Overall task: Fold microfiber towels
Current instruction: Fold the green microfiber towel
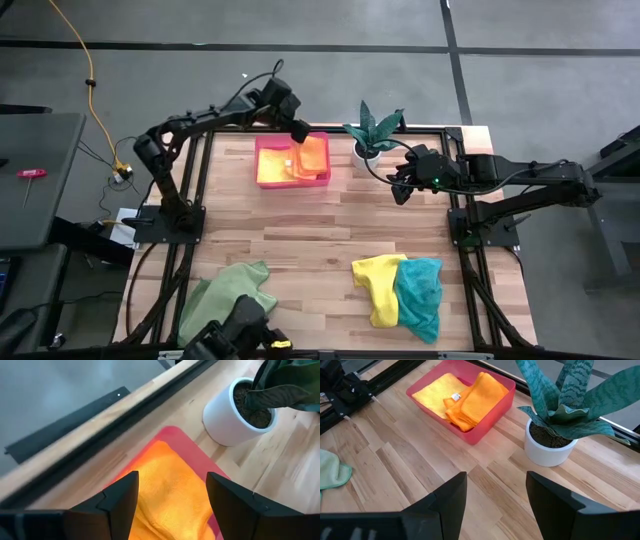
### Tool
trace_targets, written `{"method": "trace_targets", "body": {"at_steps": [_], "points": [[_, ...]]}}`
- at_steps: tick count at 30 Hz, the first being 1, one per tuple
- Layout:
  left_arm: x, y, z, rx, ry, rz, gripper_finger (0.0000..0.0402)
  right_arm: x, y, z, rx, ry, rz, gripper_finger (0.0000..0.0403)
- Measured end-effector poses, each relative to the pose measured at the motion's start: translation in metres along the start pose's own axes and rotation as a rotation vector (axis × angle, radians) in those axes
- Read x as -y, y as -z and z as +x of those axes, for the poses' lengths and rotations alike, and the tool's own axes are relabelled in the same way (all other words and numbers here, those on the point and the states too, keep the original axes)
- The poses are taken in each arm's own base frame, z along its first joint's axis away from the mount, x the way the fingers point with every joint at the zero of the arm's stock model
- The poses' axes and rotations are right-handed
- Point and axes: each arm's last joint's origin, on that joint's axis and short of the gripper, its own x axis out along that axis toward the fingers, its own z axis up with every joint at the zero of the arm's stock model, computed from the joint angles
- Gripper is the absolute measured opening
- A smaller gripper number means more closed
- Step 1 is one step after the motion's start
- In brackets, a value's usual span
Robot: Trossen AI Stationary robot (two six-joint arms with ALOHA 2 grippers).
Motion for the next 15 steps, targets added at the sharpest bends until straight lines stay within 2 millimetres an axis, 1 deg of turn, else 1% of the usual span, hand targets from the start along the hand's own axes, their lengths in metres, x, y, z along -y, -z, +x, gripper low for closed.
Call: {"method": "trace_targets", "body": {"at_steps": [3,6,8,9,12,13,15], "points": [[0.004,-0.001,-0.007,0.004,0.031,0.071,0.0212,0.0,0.0,0.0,0.0,0.0,0.001,0.0197],[0.019,0.002,-0.008,0.015,0.065,0.187,0.0184,0.0,0.0,0.0,0.0,0.0,0.0,0.0197],[0.03,0.01,-0.006,0.02,0.089,0.247,0.0148,0.0,0.0,0.0,0.0,0.001,0.0,0.0197],[0.036,0.015,-0.005,0.028,0.103,0.269,0.0123,0.0,0.0,0.0,0.0,0.001,-0.001,0.0197],[0.054,0.031,-0.008,0.081,0.166,0.311,0.0033,0.0,0.0,0.0,0.0,0.001,0.0,0.0197],[0.061,0.037,-0.012,0.114,0.198,0.322,0.0017,0.0,0.0,0.0,0.0,0.001,0.0,0.0197],[0.074,0.049,-0.023,0.181,0.248,0.321,0.0014,0.0,0.0,0.0,0.0,0.001,0.0,0.0197]]}}
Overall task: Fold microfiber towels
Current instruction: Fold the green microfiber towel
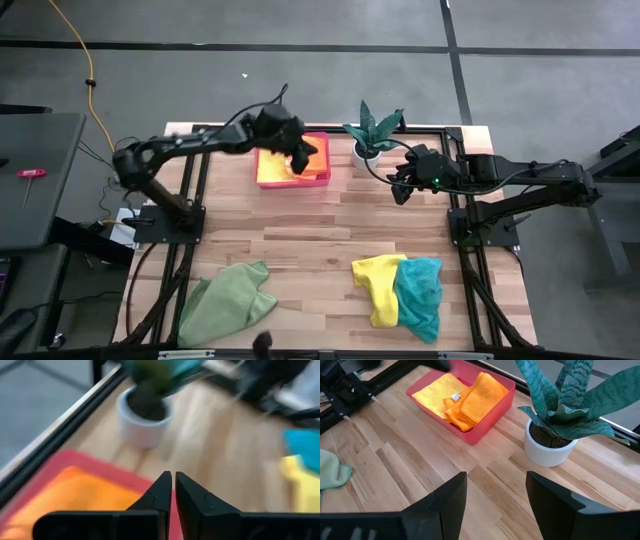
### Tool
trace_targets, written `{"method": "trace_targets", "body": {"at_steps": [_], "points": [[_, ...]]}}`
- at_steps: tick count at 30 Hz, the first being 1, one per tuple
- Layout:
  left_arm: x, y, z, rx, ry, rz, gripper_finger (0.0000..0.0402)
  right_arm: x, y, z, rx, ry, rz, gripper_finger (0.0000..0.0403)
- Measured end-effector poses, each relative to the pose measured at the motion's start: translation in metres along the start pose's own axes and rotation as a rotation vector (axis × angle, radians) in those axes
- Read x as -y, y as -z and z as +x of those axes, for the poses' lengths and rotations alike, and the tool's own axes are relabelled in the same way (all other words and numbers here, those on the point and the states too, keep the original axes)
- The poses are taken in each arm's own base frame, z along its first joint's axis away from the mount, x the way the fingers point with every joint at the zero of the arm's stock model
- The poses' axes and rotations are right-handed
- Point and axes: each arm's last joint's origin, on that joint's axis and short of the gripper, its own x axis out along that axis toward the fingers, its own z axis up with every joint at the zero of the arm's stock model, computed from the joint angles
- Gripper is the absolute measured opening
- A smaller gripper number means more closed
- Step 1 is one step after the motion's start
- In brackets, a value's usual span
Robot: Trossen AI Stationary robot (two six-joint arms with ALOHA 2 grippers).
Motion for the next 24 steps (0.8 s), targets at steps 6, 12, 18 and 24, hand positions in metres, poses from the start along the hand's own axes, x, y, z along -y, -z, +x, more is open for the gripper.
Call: {"method": "trace_targets", "body": {"at_steps": [6,12,18,24], "points": [[0.054,0.02,-0.052,0.291,0.151,-0.033,0.0003,-0.002,-0.003,0.0,0.03,-0.022,0.004,0.0197],[0.095,0.05,-0.107,0.527,0.249,-0.06,0.0,-0.007,-0.01,-0.001,0.098,-0.069,-0.06,0.0197],[0.114,0.068,-0.141,0.635,0.264,0.031,0.0,-0.013,-0.018,-0.003,0.17,-0.14,-0.112,0.0197],[0.116,0.069,-0.154,0.69,0.243,0.129,0.0004,-0.018,-0.023,-0.004,0.213,-0.202,-0.144,0.0197]]}}
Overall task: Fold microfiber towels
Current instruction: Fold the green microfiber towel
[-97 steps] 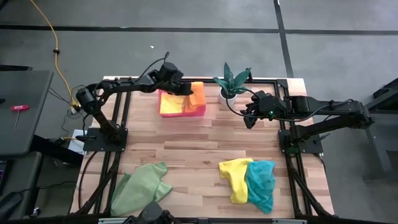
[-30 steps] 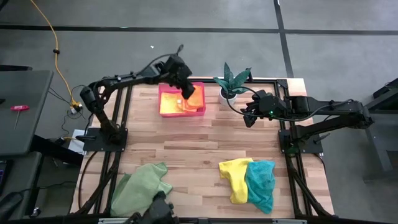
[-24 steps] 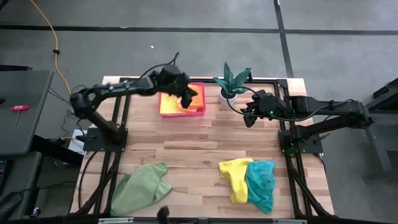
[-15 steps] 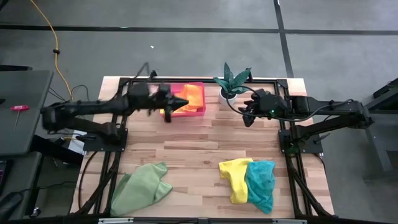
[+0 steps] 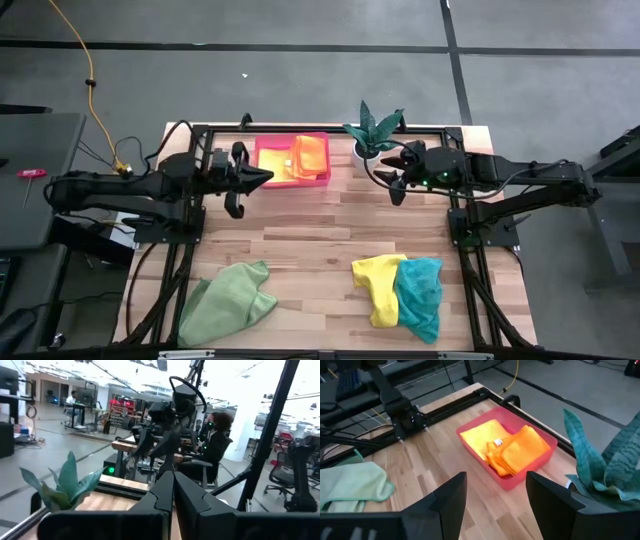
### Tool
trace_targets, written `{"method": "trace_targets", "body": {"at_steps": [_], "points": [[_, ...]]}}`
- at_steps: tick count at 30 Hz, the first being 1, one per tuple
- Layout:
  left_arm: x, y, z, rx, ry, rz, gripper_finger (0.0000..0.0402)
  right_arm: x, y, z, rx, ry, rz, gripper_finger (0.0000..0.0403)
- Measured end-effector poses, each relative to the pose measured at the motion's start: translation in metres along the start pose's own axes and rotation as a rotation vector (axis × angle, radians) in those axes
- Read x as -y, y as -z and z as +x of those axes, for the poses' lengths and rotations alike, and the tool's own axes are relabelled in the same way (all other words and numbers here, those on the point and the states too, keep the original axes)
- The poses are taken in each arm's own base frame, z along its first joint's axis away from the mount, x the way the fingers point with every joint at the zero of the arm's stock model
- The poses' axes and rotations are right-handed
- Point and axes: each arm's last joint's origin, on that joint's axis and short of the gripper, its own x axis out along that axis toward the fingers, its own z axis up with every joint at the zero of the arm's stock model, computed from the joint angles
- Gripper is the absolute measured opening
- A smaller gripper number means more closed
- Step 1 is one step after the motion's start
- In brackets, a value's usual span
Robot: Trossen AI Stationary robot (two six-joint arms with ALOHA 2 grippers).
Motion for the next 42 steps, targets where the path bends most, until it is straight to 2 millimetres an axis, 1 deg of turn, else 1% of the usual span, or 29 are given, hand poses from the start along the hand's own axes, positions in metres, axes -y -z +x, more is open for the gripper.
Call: {"method": "trace_targets", "body": {"at_steps": [5,13,18,25,27,29,32,34,38,42], "points": [[-0.002,0.002,0.0,-0.015,-0.053,0.004,0.0016,0.0,0.0,0.0,-0.001,-0.007,-0.014,0.0197],[-0.003,0.004,0.0,-0.039,-0.06,0.005,0.0052,0.0,0.0,0.0,-0.003,-0.014,-0.012,0.0197],[-0.003,0.006,0.0,-0.061,-0.061,0.009,0.0083,0.0,0.0,0.0,-0.004,-0.015,-0.014,0.0197],[-0.003,0.007,0.0,-0.1,-0.065,0.033,0.0147,-0.001,0.0,0.0,-0.015,-0.041,-0.031,0.0197],[-0.001,0.006,0.003,-0.157,-0.066,0.037,0.0168,-0.001,0.001,0.0,-0.021,-0.044,-0.02,0.0197],[0.002,0.007,0.008,-0.254,-0.064,0.065,0.0189,-0.001,0.002,0.0,-0.028,-0.042,-0.015,0.0197],[0.009,0.007,0.019,-0.396,-0.025,0.11,0.0215,-0.001,0.002,0.0,-0.036,-0.052,-0.012,0.0197],[0.016,0.01,0.027,-0.495,0.015,0.123,0.0228,-0.001,0.002,0.0,-0.04,-0.054,-0.013,0.0197],[0.034,0.023,0.045,-0.652,0.16,0.158,0.024,-0.001,0.003,0.0,-0.043,-0.053,-0.019,0.0197],[0.054,0.045,0.057,-0.784,0.291,0.182,0.0241,-0.001,0.003,0.0,-0.043,-0.053,-0.021,0.0197]]}}
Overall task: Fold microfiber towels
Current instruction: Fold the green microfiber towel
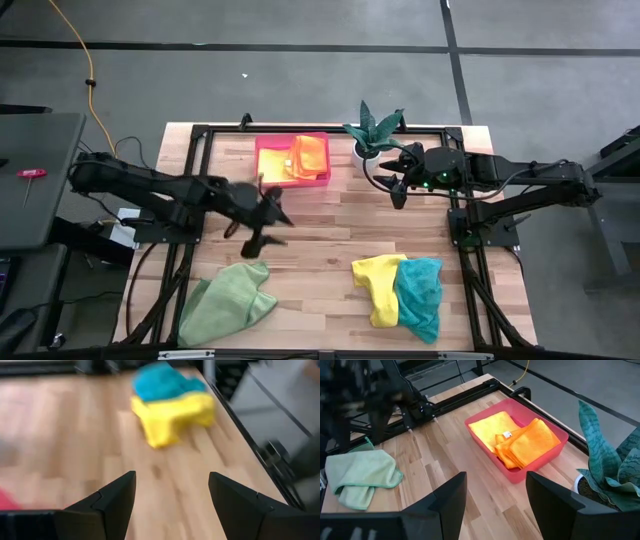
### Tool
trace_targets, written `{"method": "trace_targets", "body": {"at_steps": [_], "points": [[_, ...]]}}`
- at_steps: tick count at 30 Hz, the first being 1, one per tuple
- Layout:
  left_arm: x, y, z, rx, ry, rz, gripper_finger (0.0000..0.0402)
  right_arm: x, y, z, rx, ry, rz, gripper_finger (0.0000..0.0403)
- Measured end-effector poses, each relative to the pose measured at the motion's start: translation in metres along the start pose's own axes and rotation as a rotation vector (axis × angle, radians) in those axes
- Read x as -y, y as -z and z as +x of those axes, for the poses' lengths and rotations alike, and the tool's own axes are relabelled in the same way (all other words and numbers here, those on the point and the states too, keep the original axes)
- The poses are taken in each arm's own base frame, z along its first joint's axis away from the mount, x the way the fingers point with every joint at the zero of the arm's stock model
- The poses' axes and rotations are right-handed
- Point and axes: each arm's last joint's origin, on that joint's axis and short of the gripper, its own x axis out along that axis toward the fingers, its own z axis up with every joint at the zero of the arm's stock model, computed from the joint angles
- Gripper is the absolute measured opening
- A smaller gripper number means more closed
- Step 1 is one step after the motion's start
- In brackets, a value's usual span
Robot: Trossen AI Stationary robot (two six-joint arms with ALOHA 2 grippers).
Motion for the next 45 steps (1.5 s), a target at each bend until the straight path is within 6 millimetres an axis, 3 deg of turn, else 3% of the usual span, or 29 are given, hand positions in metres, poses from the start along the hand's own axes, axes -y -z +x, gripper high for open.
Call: {"method": "trace_targets", "body": {"at_steps": [13,17,22,28,39,45], "points": [[0.046,0.043,0.067,-0.366,0.147,0.102,0.0241,0.0,0.001,0.0,-0.008,0.003,-0.017,0.0197],[0.054,0.063,0.081,-0.521,0.075,0.152,0.0241,0.0,0.001,0.0,-0.01,0.004,-0.027,0.0197],[0.056,0.085,0.086,-0.653,-0.023,0.202,0.0241,0.001,0.002,0.0,-0.017,0.006,-0.027,0.0197],[0.051,0.116,0.081,-0.742,-0.02,0.155,0.0237,0.0,0.002,0.002,-0.025,0.01,-0.025,0.0197],[0.05,0.128,0.087,-0.653,0.021,0.137,0.0154,-0.004,0.009,0.022,-0.086,0.033,-0.026,0.0197],[0.048,0.131,0.085,-0.679,-0.004,0.16,0.0074,-0.004,0.009,0.024,-0.094,0.034,-0.028,0.0197]]}}
